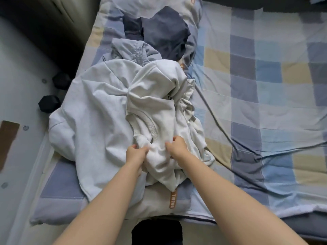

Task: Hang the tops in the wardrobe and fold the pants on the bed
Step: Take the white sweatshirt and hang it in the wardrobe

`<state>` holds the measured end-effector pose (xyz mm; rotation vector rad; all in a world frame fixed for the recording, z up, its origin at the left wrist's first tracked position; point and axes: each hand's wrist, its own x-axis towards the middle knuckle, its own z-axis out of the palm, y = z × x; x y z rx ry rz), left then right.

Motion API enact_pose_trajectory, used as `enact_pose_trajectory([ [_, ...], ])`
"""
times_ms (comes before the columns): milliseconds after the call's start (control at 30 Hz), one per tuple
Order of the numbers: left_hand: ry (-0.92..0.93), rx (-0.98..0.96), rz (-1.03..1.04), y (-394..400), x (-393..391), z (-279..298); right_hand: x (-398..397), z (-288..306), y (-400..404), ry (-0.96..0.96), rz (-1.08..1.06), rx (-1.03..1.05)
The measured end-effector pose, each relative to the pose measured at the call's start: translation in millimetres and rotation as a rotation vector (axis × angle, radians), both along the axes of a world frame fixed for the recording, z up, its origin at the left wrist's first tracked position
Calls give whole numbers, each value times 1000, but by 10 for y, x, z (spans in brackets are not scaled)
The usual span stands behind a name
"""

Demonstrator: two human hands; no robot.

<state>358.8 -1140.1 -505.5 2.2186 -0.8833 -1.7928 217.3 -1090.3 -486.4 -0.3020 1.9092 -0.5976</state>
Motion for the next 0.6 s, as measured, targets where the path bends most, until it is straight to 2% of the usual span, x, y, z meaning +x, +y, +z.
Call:
enact_pose_trajectory([
  [133,163,-9,240,-38,21,360,100,294,-17,-148,-262,-108],
  [333,476,-19,464,-66,-52,1500,99,1259,351,-129,-268,-250],
  [433,613,-22,294,-25,-133,2176,92,1755,549,-98,-251,-262],
  [600,420,-245,8,172,-189,2850,196,2549,856,-133,-226,-301],
])
